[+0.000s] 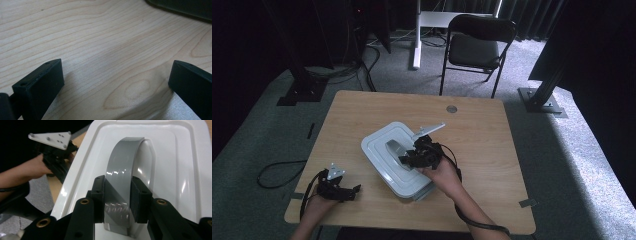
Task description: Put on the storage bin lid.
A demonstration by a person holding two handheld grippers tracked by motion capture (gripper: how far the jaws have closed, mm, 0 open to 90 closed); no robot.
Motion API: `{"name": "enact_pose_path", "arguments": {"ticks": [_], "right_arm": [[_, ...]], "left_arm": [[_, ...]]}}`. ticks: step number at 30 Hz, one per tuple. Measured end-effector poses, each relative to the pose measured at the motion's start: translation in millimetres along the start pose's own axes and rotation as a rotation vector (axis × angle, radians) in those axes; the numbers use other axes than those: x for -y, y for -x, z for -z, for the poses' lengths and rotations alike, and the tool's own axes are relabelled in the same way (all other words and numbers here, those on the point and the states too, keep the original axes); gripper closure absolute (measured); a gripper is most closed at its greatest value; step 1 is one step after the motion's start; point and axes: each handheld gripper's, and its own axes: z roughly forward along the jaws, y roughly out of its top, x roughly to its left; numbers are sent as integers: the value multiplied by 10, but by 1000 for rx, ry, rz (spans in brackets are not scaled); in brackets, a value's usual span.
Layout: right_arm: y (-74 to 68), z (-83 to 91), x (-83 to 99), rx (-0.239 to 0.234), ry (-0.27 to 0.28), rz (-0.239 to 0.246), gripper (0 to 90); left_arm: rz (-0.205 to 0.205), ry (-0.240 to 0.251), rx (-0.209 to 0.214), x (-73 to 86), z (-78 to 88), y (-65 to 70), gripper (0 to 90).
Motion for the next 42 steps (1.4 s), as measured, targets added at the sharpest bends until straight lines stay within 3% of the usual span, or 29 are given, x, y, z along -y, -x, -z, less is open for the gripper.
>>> {"name": "enact_pose_path", "arguments": {"ticks": [7,12,19,20,23,27,30,32,35,37,41,42], "right_arm": [[-7,-38,7,9,-7,-1,679],[9,-98,22,-4,-25,-3,685],[31,-95,50,-30,-5,-12,682],[34,-90,53,-34,-1,-13,664],[36,-112,78,-51,-21,-3,493],[10,-37,70,-55,4,9,359],[26,94,27,-22,47,9,225],[69,170,16,9,72,34,121],[212,279,25,129,128,48,125],[344,320,48,148,153,20,128],[643,367,141,250,183,-39,131],[643,367,141,250,183,-39,131]], "left_arm": [[4,2,1,1,-1,3,5],[2,0,1,1,0,2,5],[2,-1,1,0,0,2,5],[3,-1,1,-1,0,3,5],[6,1,1,-1,-1,4,5],[6,1,-3,-3,-3,10,5],[10,2,-5,-6,-6,32,5],[2,-7,1,-23,-11,58,5],[12,-9,28,-57,-20,109,5],[24,2,41,-81,-20,143,5],[47,43,43,-163,21,174,5],[47,43,43,-163,21,174,5]]}}
